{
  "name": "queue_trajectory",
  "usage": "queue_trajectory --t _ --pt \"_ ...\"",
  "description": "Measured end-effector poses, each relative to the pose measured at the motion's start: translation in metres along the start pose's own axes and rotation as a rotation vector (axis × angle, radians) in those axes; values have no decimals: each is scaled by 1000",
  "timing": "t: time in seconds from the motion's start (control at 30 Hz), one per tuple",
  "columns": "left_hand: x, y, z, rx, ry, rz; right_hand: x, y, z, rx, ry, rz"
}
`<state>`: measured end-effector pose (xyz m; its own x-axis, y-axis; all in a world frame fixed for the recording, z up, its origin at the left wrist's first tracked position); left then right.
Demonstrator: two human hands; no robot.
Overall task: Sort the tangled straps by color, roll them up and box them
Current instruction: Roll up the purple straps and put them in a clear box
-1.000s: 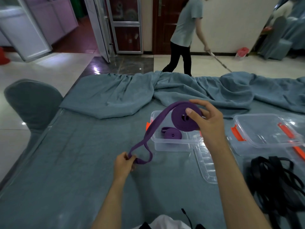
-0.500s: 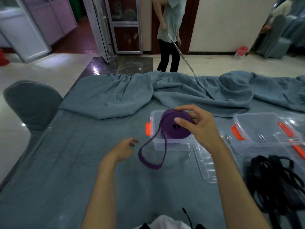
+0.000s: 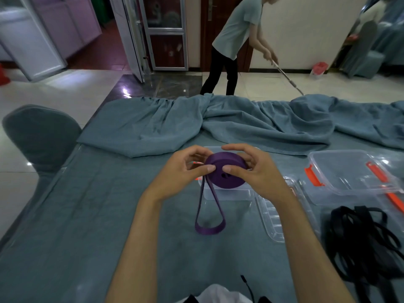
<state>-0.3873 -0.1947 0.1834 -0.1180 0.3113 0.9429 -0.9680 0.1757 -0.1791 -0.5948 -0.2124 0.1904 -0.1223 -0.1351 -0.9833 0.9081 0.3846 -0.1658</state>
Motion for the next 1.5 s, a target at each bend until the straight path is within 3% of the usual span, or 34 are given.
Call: queue_trajectory --t 0.33,0.77,0.93,1.03,1.13,1.27,1.4,1.5 --pt "-5 -6 1 45 78 -125 -4 5 0 63 -65 87" --pt "5 -3 2 117 197 -114 -12 3 2 123 -119 125" --pt "8 1 6 141 245 -108 -13 4 2 60 -46 184" --pt "9 5 5 159 255 -117 -14 2 3 38 -34 73" --pt "4 11 6 137 220 -139 -15 -3 4 82 -62 7" --pt "-3 12 8 18 163 -124 -11 -7 3 179 -99 129" --pt "-5 6 7 120 174 -169 -8 -9 4 201 -101 95" --pt "-6 3 8 225 187 -121 -7 -8 5 78 -42 64"
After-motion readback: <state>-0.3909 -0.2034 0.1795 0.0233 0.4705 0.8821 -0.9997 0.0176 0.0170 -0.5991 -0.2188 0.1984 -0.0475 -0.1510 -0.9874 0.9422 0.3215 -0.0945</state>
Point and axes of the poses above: each hand's wrist, its own z-axis towards the middle knuckle, its own y-axis out of the palm, x = y × z, the point moved 4 cm from there along z, towards the middle knuckle, and after that the axes turned 8 degrees about y, right-handed, at the moved point
